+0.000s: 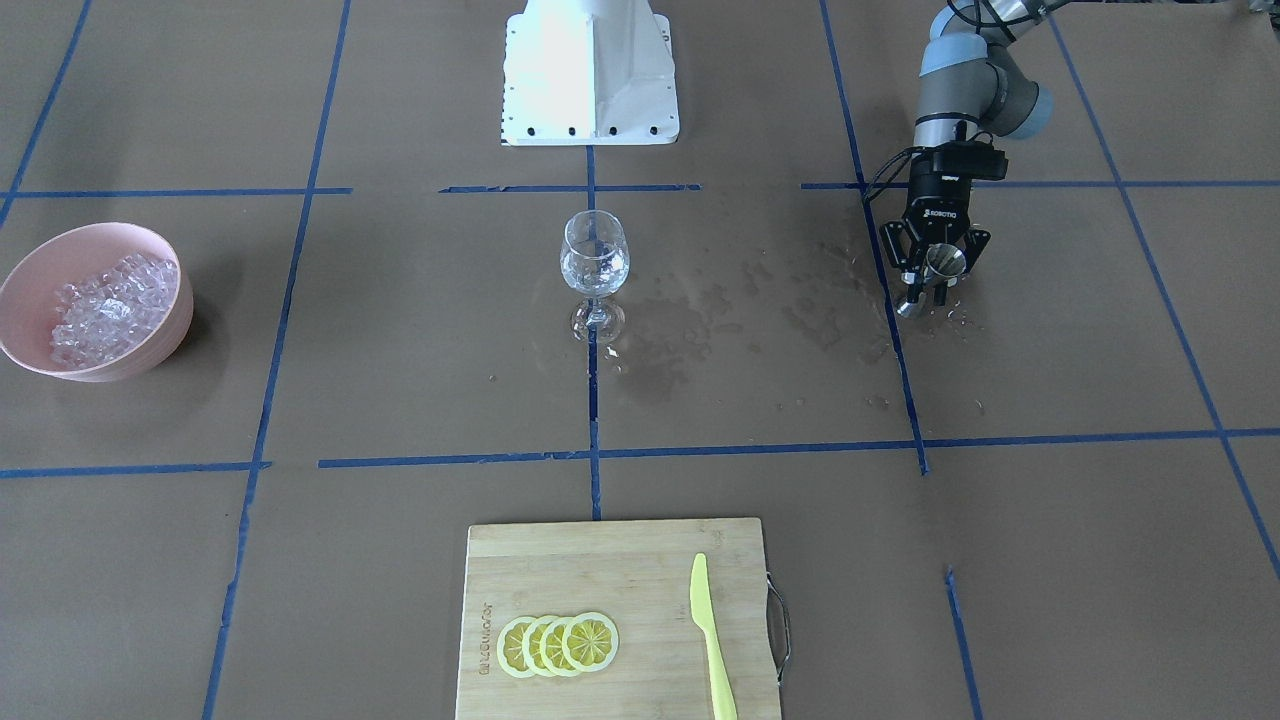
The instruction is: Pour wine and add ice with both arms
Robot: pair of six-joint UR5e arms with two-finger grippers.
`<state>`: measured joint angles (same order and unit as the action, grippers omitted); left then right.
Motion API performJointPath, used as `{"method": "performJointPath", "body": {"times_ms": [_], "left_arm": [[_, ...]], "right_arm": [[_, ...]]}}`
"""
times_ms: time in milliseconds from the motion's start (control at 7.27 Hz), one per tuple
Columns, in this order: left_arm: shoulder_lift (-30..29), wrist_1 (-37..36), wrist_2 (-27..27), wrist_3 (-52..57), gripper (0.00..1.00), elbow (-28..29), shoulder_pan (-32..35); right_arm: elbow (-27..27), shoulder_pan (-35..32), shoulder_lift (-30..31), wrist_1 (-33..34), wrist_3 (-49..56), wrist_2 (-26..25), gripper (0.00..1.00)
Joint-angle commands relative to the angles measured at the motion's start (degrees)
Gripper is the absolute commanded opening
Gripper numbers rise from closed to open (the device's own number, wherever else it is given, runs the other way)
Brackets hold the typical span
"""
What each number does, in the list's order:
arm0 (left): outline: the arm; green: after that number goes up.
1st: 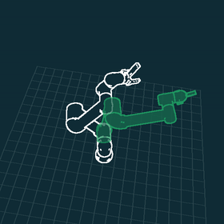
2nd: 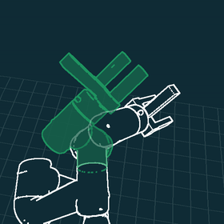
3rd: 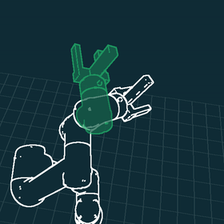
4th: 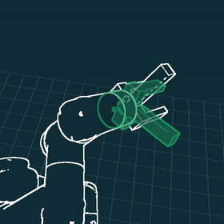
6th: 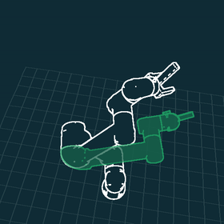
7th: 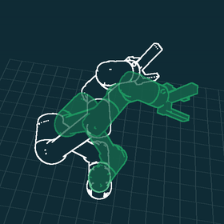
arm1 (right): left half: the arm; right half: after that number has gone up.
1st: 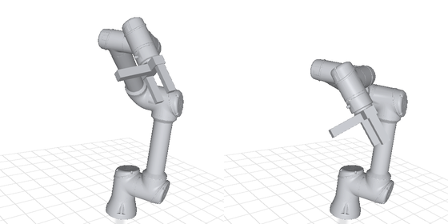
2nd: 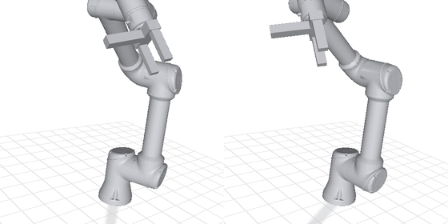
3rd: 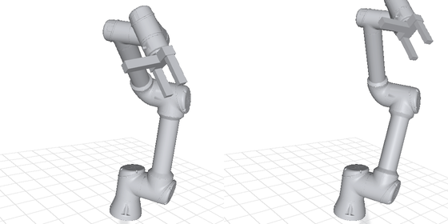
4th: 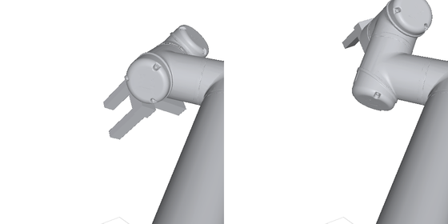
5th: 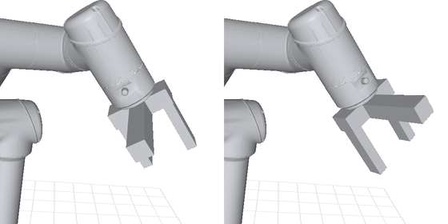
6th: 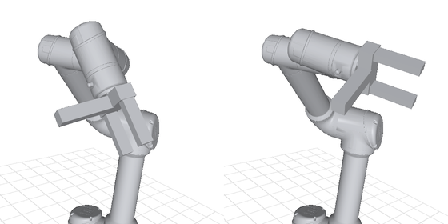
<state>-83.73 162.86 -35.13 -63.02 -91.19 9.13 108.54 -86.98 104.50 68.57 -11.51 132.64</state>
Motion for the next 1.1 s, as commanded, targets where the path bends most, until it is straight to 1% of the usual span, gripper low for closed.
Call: {"method": "performJointPath", "body": {"times_ms": [0, 138, 275, 413, 550, 688, 963], "left_arm": [[-0.1, 0.0, 0.2, 0.0, 0.60, 0.2, -0.1], [0.0, 0.2, 1.0, 0.0, 0.73, 0.0, 0.0], [0.0, 2.4, 2.1, 0.0, 0.96, 0.0, -0.1], [0.0, 3.2, 2.9, 0.1, 0.99, -0.1, -0.1], [0.0, 3.3, 4.6, 0.2, 0.99, -0.3, 0.0], [0.0, 5.1, 6.7, 0.6, 0.99, -0.3, 0.0], [0.1, 7.4, 9.2, 0.9, 0.99, -0.5, 0.0]], "right_arm": [[0.0, 0.1, 0.0, 0.0, 0.0, 0.0, 1.00], [0.0, 0.1, 0.0, 0.0, 0.0, 0.0, 1.00], [-0.1, 0.0, 0.0, 0.0, 0.0, 0.0, 1.00], [0.0, 0.0, 0.0, 0.0, 0.0, 0.1, 1.00], [0.0, 0.0, 0.0, 0.0, 0.0, 0.1, 1.00], [0.0, 0.1, 0.0, 0.1, 0.0, 0.1, 1.00], [0.0, 0.0, 0.0, 0.1, 0.0, 0.1, 1.00]]}}
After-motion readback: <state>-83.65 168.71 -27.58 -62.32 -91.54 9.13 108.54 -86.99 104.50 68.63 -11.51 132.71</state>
